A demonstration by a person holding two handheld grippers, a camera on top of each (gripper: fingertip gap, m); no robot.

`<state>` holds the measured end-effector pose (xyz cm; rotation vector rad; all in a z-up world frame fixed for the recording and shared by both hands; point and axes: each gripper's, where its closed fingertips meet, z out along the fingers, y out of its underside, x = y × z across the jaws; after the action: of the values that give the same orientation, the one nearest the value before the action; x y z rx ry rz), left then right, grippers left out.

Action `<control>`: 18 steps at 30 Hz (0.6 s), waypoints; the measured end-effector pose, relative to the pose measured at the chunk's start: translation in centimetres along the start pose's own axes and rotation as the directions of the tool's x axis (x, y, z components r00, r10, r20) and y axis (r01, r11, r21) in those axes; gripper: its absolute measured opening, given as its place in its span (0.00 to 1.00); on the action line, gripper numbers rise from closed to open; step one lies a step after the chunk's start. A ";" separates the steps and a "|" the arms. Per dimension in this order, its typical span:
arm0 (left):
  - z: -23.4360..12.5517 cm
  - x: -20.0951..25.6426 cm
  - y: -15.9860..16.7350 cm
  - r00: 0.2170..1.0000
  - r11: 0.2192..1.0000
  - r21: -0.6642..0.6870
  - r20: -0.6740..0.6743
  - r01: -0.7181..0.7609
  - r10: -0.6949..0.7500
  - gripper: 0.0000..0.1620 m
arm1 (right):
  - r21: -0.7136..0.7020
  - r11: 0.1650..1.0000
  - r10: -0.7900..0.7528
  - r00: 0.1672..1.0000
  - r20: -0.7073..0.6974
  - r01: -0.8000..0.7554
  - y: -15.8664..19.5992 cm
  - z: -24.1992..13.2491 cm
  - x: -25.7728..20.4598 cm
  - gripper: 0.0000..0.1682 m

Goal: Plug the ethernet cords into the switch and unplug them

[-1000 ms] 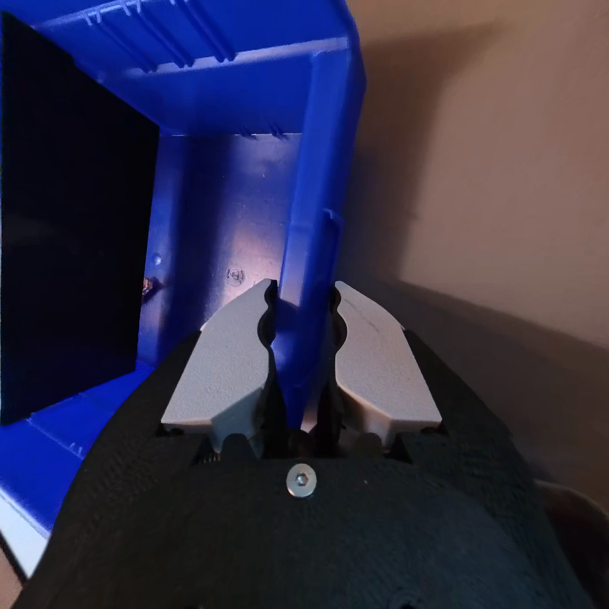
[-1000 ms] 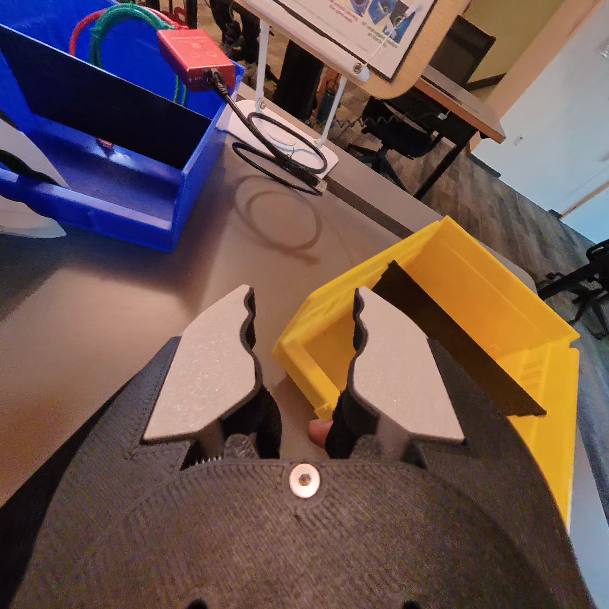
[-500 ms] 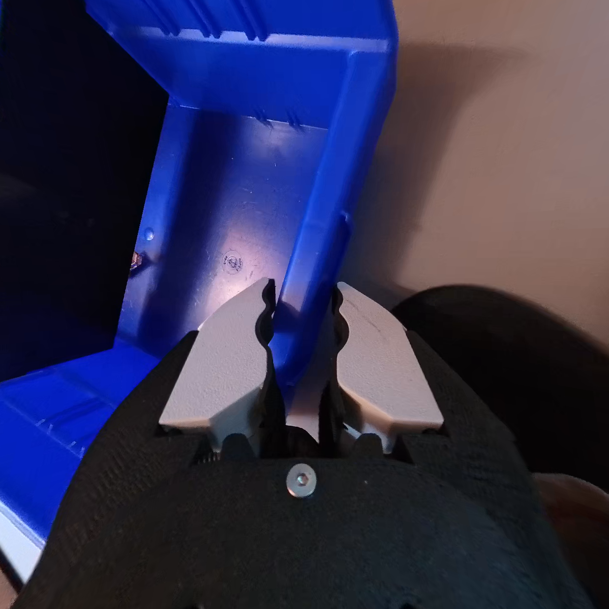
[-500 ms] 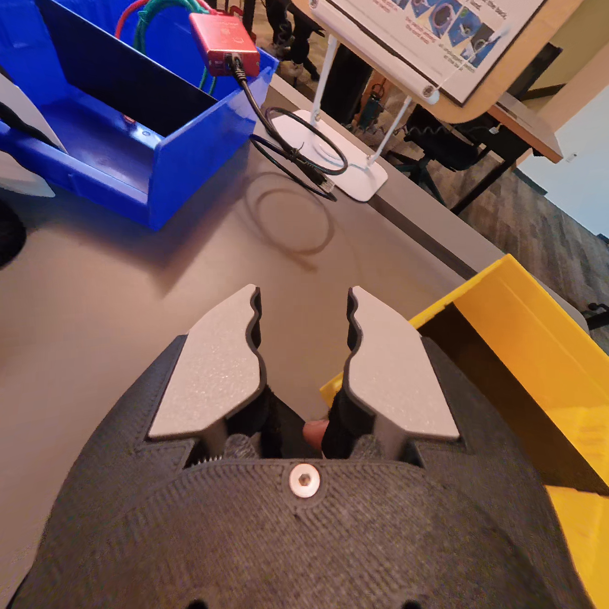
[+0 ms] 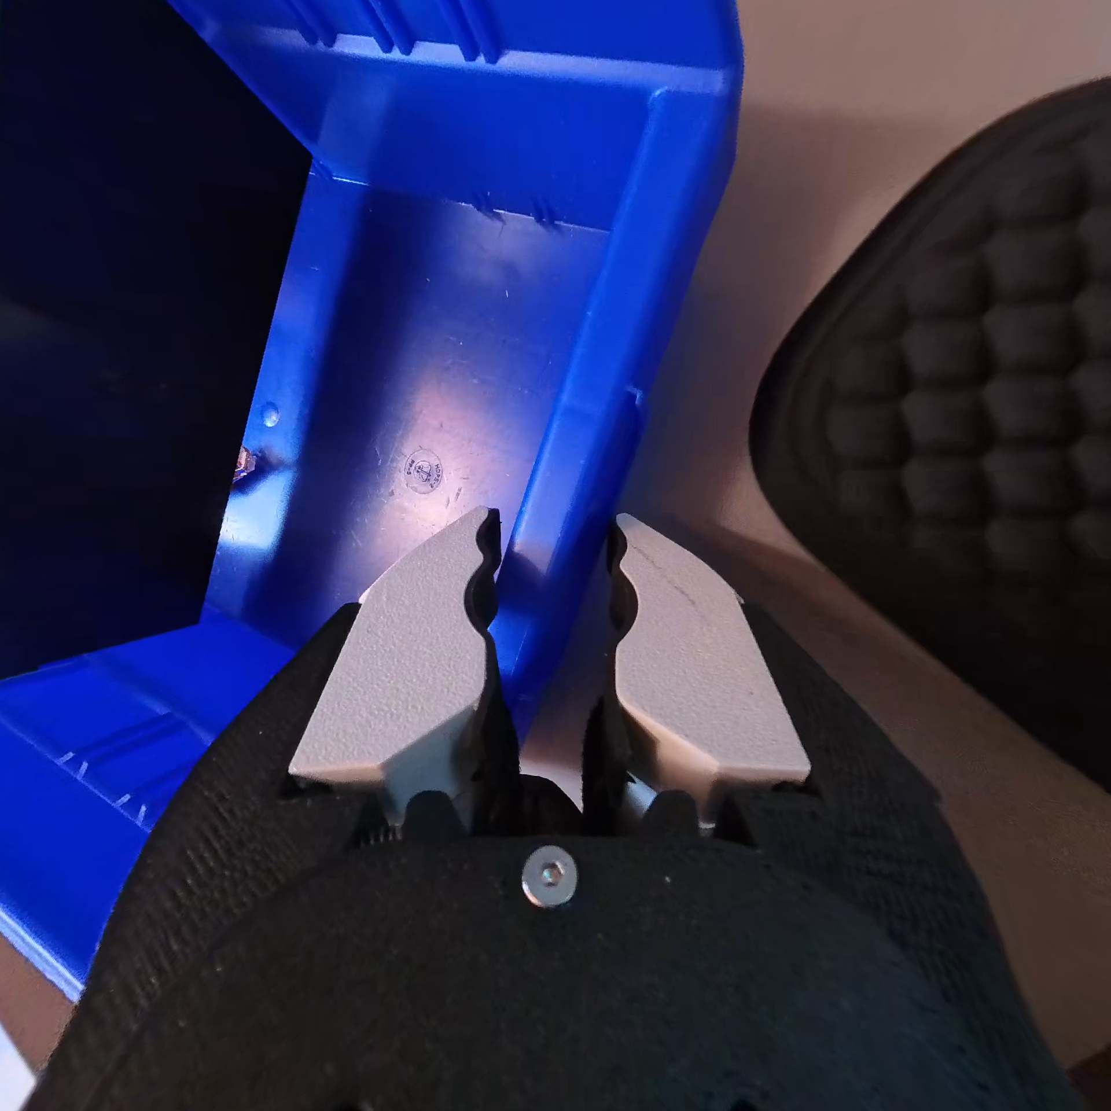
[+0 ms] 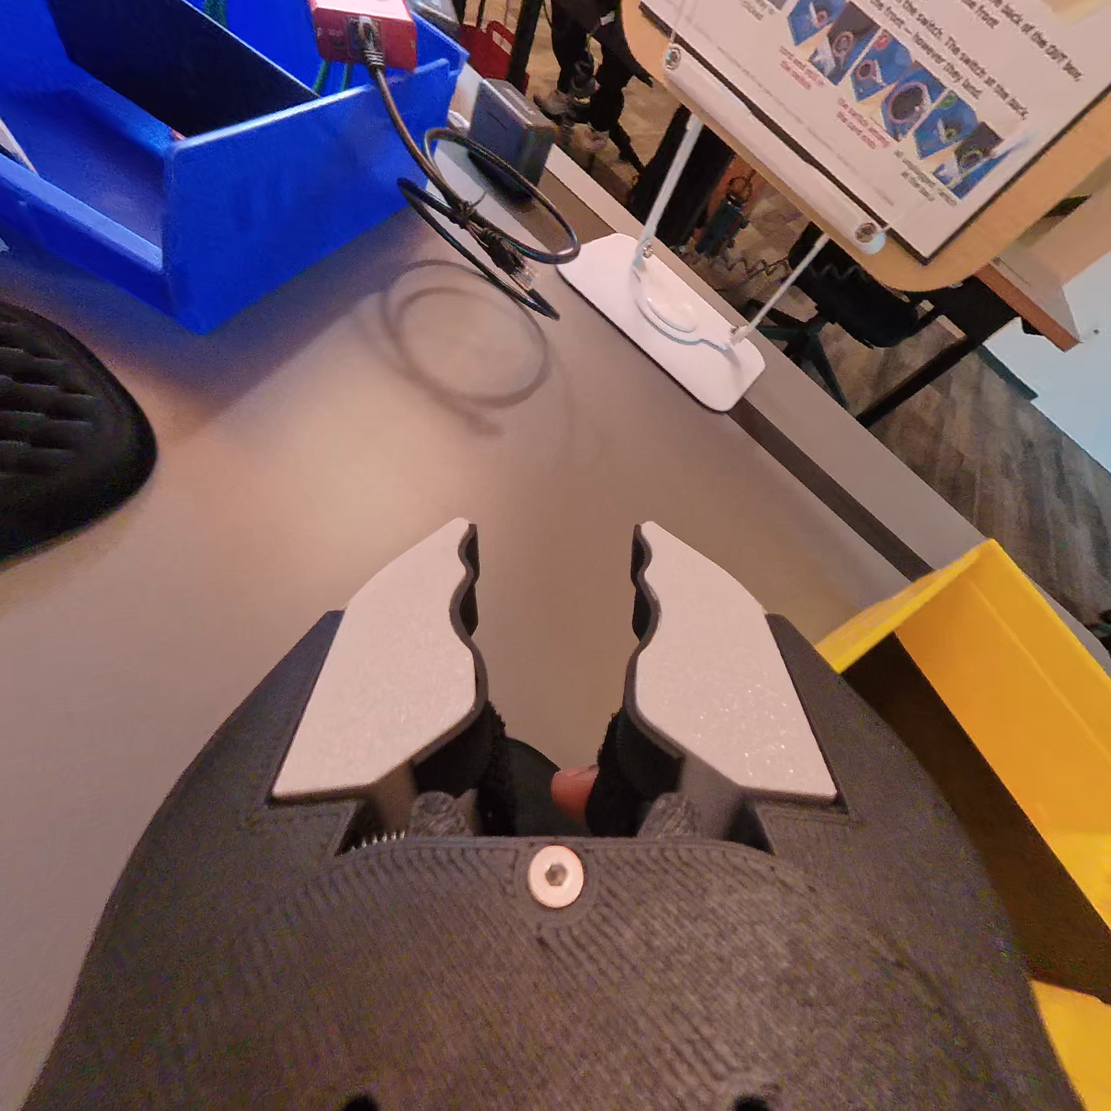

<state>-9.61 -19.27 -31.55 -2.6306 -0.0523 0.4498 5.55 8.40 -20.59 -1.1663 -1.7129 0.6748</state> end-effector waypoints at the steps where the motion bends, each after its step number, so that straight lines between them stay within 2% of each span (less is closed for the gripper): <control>1: -0.3 -0.1 0.6 1.000 1.000 -0.002 -0.002 0.009 -0.009 0.21 | 0.006 1.000 0.005 1.000 0.016 -0.005 -0.2 0.2 -0.4 0.29; 5: -1.4 -0.6 3.0 1.000 1.000 -0.009 0.001 0.019 -0.019 0.22 | 0.035 0.999 0.029 0.995 0.100 -0.032 -0.9 1.0 -2.5 0.29; 13: -3.2 -0.7 6.2 0.999 0.999 -0.003 0.025 0.047 -0.047 0.23 | 0.046 0.998 0.038 0.987 0.159 -0.045 -1.3 1.8 -4.5 0.30; 18: -4.1 -0.6 7.8 0.996 0.996 -0.017 0.036 0.083 -0.082 0.23 | 0.053 0.994 0.082 0.974 0.213 -0.095 -1.3 2.4 -6.0 0.36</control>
<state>-9.21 -28.09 -31.48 -2.6275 -0.1766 0.4698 3.62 2.56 -22.82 -1.1660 -1.8080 0.9295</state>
